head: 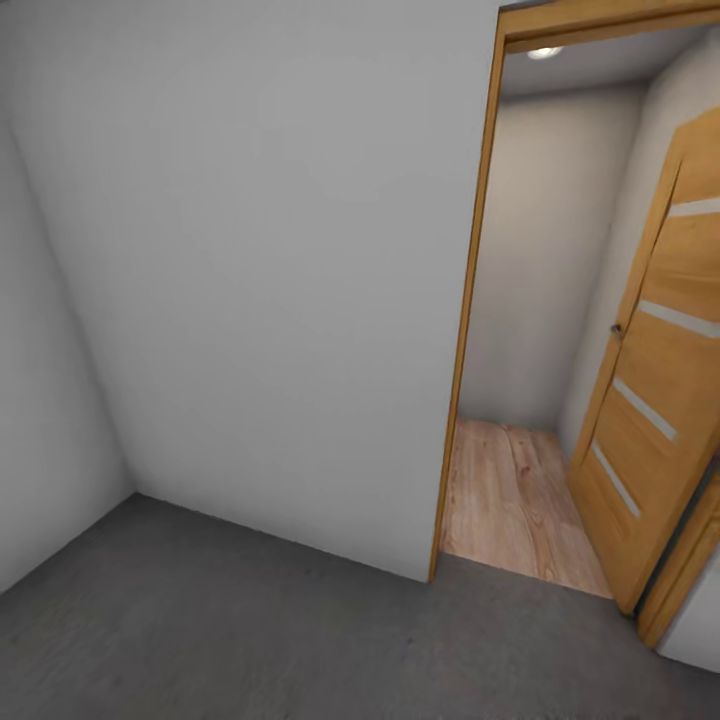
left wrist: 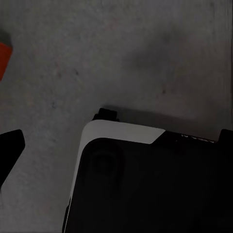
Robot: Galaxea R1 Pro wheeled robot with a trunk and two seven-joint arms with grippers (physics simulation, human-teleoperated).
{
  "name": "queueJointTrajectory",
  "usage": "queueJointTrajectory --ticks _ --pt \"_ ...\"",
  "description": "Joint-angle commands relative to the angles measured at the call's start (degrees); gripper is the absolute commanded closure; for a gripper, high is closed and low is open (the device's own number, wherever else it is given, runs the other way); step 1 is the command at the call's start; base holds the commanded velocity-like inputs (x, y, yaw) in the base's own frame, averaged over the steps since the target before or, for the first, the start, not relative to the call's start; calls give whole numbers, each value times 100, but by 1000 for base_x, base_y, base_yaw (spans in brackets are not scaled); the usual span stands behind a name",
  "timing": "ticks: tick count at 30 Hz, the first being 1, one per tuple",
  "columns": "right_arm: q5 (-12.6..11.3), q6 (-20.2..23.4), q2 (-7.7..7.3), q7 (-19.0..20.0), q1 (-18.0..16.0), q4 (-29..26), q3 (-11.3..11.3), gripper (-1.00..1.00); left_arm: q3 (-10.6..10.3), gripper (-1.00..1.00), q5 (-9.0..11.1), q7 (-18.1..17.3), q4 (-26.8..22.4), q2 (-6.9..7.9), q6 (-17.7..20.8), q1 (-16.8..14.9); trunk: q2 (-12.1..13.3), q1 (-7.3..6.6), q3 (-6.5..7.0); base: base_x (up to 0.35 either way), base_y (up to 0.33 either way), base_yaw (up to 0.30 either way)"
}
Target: Move the two storage containers from the living room to the garage. In the garage, place one container on the floor and stack the other container on top of it (either order is fine).
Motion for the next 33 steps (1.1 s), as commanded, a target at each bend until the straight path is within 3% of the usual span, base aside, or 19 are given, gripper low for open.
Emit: queueJointTrajectory --ticks 1,33 --pt "-53 -32 4 -3 -9 17 49 -100 16 -100 57 5 3 -2 -21 -3 -7 1 -7 0 0 -300" --pt "-53 -32 2 -3 -9 18 49 -100 15 -100 49 5 3 -9 -21 -3 -7 1 56 0 0 -300"
